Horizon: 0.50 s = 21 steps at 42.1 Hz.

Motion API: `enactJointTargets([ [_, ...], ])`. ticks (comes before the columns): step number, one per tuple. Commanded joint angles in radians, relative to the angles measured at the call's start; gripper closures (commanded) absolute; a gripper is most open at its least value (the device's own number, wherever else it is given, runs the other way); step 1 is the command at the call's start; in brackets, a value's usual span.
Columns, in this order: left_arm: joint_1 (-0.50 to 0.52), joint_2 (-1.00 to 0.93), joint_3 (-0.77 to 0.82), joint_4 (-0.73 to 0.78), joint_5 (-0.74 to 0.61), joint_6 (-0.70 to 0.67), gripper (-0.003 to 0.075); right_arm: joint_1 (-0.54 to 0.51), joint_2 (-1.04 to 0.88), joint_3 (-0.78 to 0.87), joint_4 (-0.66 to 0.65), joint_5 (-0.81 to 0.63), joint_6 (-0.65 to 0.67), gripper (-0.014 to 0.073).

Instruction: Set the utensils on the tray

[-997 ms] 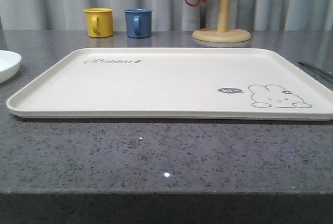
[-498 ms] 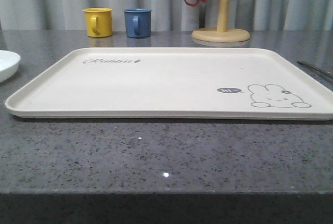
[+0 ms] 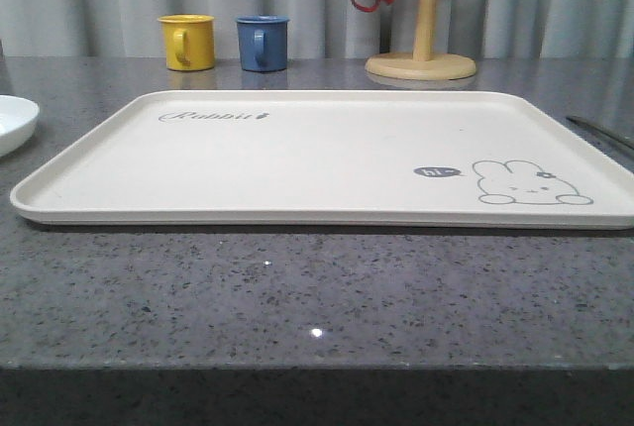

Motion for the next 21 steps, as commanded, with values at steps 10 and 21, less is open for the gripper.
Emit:
enactJointTargets([
  [10,-0.004,0.055,-0.036,-0.101,-0.086,0.052,0.0271,-0.007,0.007,-0.033,0.002,-0.057,-0.007,0.0170],
  [21,-0.004,0.060,-0.036,-0.101,-0.086,0.052,0.0580,-0.007,0.007,-0.033,0.002,-0.057,-0.007,0.0170],
])
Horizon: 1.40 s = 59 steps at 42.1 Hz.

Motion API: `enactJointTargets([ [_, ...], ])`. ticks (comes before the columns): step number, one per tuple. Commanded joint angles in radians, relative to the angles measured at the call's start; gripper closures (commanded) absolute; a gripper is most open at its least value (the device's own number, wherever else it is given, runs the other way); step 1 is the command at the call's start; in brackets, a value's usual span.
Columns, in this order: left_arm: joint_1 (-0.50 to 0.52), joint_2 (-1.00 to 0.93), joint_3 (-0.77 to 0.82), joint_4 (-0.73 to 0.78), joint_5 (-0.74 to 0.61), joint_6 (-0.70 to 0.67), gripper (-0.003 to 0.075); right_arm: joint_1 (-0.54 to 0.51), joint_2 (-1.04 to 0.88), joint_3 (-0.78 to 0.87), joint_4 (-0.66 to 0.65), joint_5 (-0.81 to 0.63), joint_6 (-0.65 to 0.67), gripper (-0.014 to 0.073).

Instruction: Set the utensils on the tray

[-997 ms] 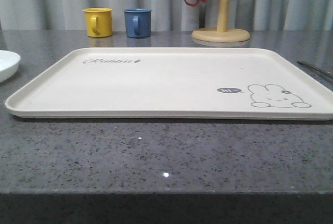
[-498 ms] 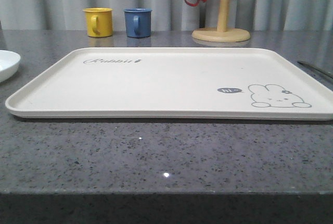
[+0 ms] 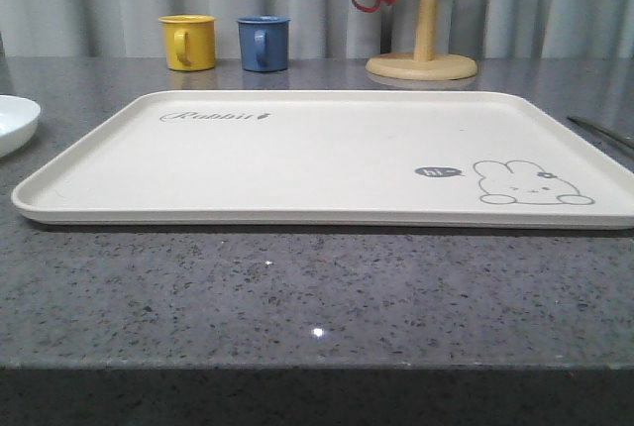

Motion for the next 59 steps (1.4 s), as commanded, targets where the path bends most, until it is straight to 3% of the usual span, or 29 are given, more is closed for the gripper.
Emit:
enactJointTargets([
  [1,-0.004,-0.027,-0.028,-0.039,-0.024,0.004,0.0618,-0.007,0.007,-0.033,0.002,-0.057,-0.007,0.0170],
  [6,-0.004,-0.027,-0.028,-0.040,-0.024,0.004,0.0742,-0.007,0.007,-0.033,0.002,-0.057,-0.007,0.0170],
  [15,-0.004,-0.081,-0.058,-0.055,-0.015,0.004,0.0740,-0.007,0.007,-0.033,0.002,-0.057,-0.007,0.0170],
  [25,-0.030,-0.135,-0.219,-0.117,0.135,0.007,0.0740,-0.007,0.007,-0.033,0.002,-0.057,-0.007,0.0170],
  [33,-0.180,-0.137,-0.283,-0.118,0.171,0.009,0.0740,-0.007,0.007,-0.033,0.002,-0.058,-0.007,0.0170],
  [46,-0.530,-0.036,-0.283,-0.118,0.116,0.009,0.0740,-0.007,0.007,-0.033,0.002,-0.058,-0.007,0.0170],
  [53,-0.626,0.050,-0.283,-0.116,0.074,0.009,0.0740,-0.007,0.007,-0.033,0.002,-0.058,-0.007,0.0170],
  [59,-0.639,0.112,-0.283,-0.116,0.049,0.009,0.0739,-0.007,0.007,-0.033,0.002,-0.058,-0.007,0.0170],
])
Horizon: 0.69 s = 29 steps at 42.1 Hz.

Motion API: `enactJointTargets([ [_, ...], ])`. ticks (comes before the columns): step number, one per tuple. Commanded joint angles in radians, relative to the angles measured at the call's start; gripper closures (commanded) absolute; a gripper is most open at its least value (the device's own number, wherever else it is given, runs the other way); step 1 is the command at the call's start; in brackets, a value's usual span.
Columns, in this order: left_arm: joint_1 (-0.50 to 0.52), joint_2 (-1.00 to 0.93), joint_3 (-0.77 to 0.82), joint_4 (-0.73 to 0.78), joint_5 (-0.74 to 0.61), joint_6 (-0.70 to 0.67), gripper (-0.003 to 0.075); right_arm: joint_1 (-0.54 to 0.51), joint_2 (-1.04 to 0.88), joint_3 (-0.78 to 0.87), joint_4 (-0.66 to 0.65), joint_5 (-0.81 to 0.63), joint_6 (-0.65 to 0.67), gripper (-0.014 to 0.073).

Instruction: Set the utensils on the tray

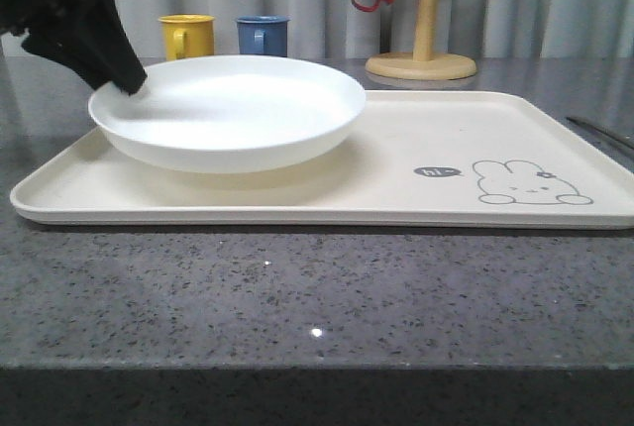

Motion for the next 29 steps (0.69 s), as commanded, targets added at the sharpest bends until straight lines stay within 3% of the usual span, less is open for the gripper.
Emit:
enactJointTargets([
  [1,-0.010,-0.010,-0.032,-0.042,-0.048,0.002,0.0739,-0.007,0.007,-0.033,0.002,-0.058,-0.007,0.0170],
  [4,-0.010,0.006,-0.032,-0.042,-0.055,0.002,0.0731,-0.007,0.007,-0.033,0.002,-0.058,-0.007,0.0170],
  [6,-0.010,0.014,-0.032,-0.042,-0.055,0.002,0.0685,-0.007,0.007,-0.033,0.002,-0.058,-0.007,0.0170],
  [14,-0.010,0.026,-0.032,-0.042,-0.060,0.002,0.0393,-0.007,0.007,-0.033,0.002,-0.058,-0.007,0.0170],
  [17,-0.010,0.022,-0.034,-0.042,-0.054,0.002,0.0323,-0.007,0.007,-0.033,0.002,-0.058,-0.007,0.0170],
  [29,-0.053,-0.141,-0.035,0.106,-0.044,0.002,0.0314,-0.007,0.007,-0.033,0.002,-0.058,-0.007,0.0170],
])
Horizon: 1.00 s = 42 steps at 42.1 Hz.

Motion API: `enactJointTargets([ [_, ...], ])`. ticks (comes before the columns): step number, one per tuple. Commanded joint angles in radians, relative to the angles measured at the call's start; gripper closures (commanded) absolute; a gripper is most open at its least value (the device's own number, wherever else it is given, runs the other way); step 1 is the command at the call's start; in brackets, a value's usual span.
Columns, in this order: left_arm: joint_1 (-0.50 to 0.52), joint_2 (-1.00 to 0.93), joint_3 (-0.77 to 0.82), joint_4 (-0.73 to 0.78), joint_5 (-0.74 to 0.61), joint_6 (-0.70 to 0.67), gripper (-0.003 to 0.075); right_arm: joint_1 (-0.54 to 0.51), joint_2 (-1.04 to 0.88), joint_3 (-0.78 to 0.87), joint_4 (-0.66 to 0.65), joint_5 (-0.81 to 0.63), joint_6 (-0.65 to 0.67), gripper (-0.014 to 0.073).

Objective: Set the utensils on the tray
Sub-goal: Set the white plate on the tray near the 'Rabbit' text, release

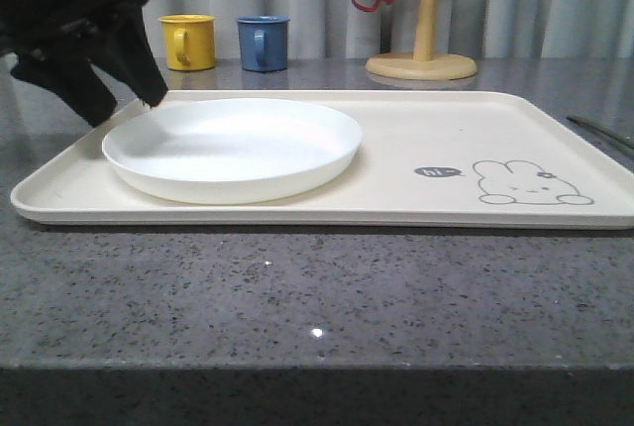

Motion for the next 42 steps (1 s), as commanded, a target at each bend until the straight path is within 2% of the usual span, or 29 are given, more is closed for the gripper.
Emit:
enactJointTargets([
  [1,-0.044,-0.140,-0.034,0.068,-0.014,0.002,0.0314,-0.007,0.007,-0.033,0.002,-0.058,-0.007,0.0170],
  [7,-0.134,-0.274,-0.030,0.166,0.004,-0.011,0.0314,-0.007,0.007,-0.033,0.002,-0.058,-0.007,0.0170],
  [13,-0.296,-0.398,0.021,0.215,-0.012,-0.017,0.0343,-0.007,0.007,-0.033,0.002,-0.058,-0.007,0.0170],
  [17,-0.410,-0.470,0.076,0.314,-0.023,-0.094,0.0365,-0.007,0.007,-0.033,0.002,-0.058,-0.007,0.0170],
  [24,-0.552,-0.606,0.180,0.583,-0.027,-0.365,0.0365,-0.007,0.007,-0.033,0.002,-0.058,-0.007,0.0170],
  [28,-0.580,-0.677,0.241,0.657,-0.029,-0.452,0.0365,-0.007,0.007,-0.033,0.002,-0.058,-0.007,0.0170],
  [42,-0.582,-0.809,0.341,0.651,-0.041,-0.457,0.0365,-0.007,0.007,-0.035,0.019,-0.104,-0.007,0.0170],
])
